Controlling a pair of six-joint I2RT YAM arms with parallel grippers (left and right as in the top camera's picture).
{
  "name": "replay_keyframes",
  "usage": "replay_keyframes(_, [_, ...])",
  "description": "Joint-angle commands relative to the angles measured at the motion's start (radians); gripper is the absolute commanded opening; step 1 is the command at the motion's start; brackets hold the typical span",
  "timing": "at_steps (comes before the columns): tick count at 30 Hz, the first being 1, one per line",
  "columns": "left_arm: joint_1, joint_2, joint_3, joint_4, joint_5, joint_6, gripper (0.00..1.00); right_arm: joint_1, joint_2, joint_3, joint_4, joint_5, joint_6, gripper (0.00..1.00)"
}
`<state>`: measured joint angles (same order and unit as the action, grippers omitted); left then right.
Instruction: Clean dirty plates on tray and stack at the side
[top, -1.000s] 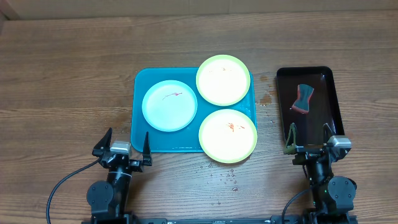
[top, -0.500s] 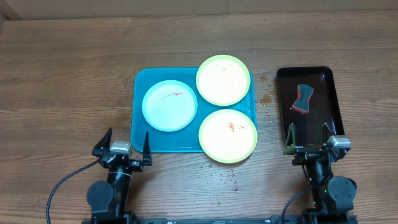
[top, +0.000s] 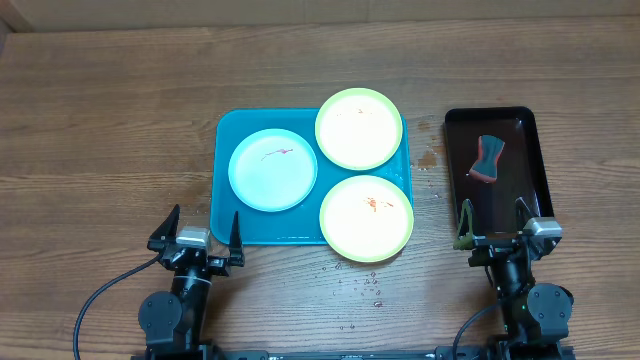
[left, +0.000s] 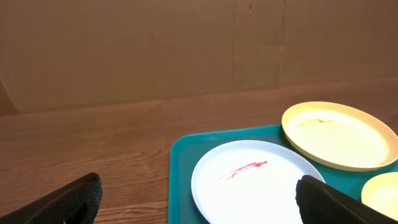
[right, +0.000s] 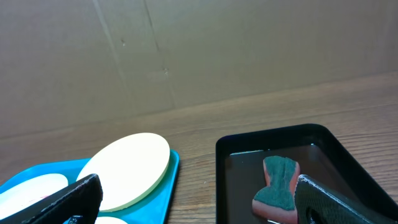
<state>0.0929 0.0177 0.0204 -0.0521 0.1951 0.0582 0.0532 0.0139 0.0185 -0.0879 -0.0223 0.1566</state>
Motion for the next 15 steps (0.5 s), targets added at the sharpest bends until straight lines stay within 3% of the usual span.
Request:
replay_keyframes(1, [-0.002,-0.012,0.028,0.005,0.013,-0.013,1.00,0.003,-0.011,-0.010,0.006,-0.007,-0.001,1.00])
replay_keyframes(15, [-0.002,-0.012,0.029,0.005,0.012,-0.013,1.00,0.003,-0.011,-0.010,0.006,-0.025,-0.001,1.00])
